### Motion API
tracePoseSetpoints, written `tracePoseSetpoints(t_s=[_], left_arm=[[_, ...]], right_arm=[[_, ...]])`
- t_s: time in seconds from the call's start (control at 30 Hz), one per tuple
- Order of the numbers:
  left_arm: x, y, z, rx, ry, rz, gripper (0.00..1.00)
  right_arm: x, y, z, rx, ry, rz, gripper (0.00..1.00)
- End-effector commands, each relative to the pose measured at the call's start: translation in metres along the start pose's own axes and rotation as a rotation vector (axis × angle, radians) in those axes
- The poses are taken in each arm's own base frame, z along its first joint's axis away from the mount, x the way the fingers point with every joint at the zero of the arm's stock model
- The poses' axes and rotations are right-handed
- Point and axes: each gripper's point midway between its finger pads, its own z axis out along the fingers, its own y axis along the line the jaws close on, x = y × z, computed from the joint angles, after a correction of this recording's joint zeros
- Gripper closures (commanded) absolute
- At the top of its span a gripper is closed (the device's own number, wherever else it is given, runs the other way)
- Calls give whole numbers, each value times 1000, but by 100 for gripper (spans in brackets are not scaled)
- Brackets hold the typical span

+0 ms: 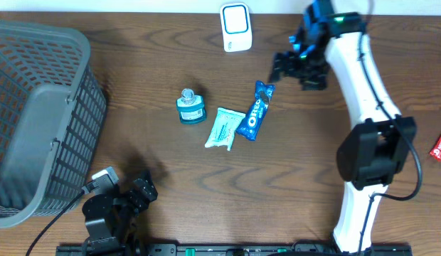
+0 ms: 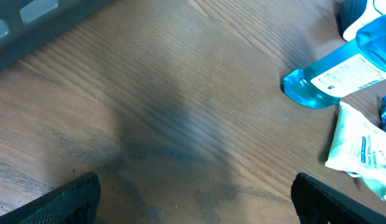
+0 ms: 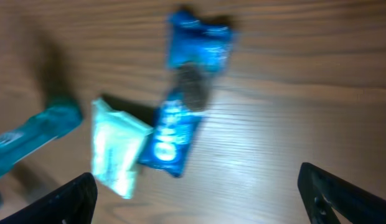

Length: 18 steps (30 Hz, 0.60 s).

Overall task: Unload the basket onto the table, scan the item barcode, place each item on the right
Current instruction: 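Move the right gripper back over the blue Oreo pack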

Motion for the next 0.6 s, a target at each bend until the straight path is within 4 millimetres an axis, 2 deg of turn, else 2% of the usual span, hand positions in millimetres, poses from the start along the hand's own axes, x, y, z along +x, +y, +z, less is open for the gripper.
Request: tracePoseSetpoints(t_s=[0.0,0.1,0.27,0.43,0.57], left_arm=[[6,2,1,-8,20,-2,2],[6,2,1,-8,20,-2,2],[6,2,1,-8,20,-2,2],[6,2,1,-8,20,-2,2],[6,2,1,-8,20,-2,2]], right_arm=[[20,29,22,46,46,79,1],[29,22,37,253,-4,255,2],[46,24,71,404,-25,439,18],[50,11,102,494,-26,544,18],[48,1,124,530,-22,548,20]])
